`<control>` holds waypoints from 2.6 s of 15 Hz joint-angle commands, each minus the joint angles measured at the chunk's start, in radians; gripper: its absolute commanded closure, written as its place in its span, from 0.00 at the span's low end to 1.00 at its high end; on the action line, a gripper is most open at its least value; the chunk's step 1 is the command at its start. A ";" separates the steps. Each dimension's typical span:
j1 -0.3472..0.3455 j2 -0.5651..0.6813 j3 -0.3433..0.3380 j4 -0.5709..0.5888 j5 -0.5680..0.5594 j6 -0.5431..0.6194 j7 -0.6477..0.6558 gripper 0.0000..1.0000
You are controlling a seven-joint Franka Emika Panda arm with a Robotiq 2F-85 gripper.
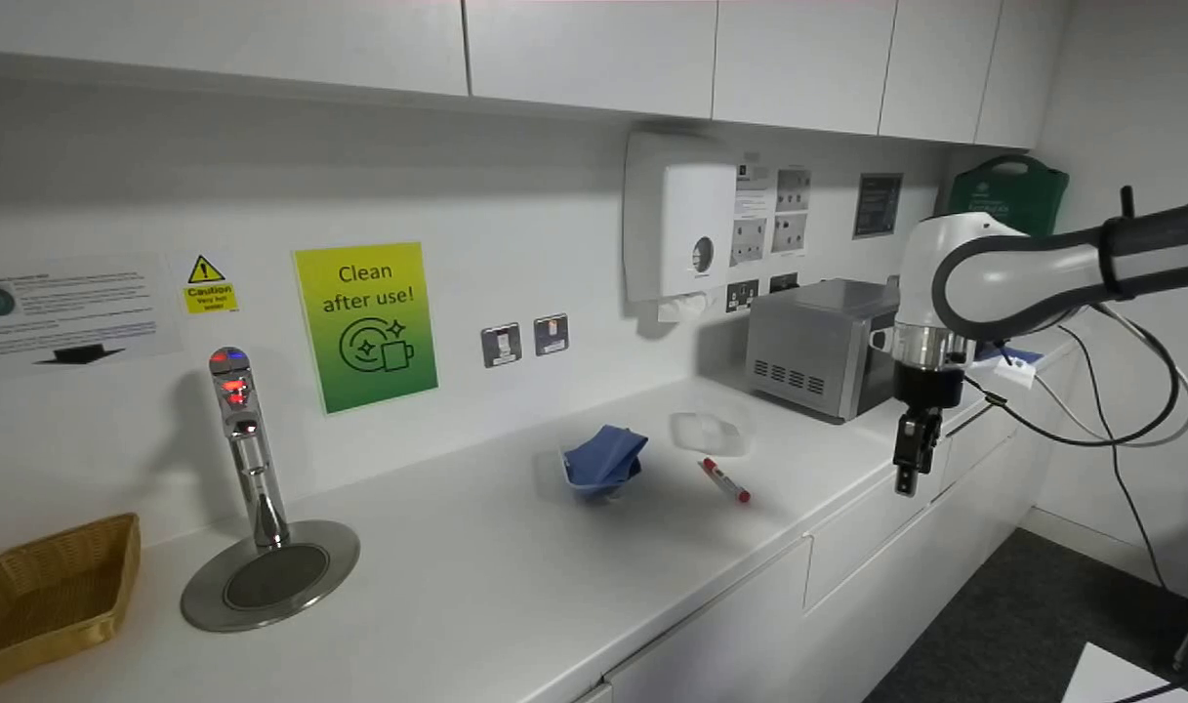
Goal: Put the marker in the bowl
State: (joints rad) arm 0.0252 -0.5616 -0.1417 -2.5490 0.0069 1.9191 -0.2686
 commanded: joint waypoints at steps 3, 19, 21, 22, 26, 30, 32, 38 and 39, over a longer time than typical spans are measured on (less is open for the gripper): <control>-0.020 0.045 0.037 0.028 0.095 0.159 0.180 0.00; -0.061 0.395 0.097 0.331 0.088 0.246 0.432 0.00; -0.069 0.433 0.092 0.378 0.088 0.212 0.437 0.00; -0.074 0.456 0.090 0.408 0.085 0.194 0.444 0.00; -0.088 0.548 0.079 0.517 0.070 0.142 0.483 0.00; -0.093 0.647 0.067 0.615 0.068 0.104 0.519 0.00; -0.091 0.693 0.062 0.655 0.073 0.081 0.528 0.00; -0.085 0.710 0.063 0.638 0.085 0.108 0.501 0.00; -0.085 0.710 0.063 0.639 0.085 0.108 0.501 0.00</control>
State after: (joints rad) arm -0.0587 0.1478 -0.0805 -1.9119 0.0920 2.0299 0.2330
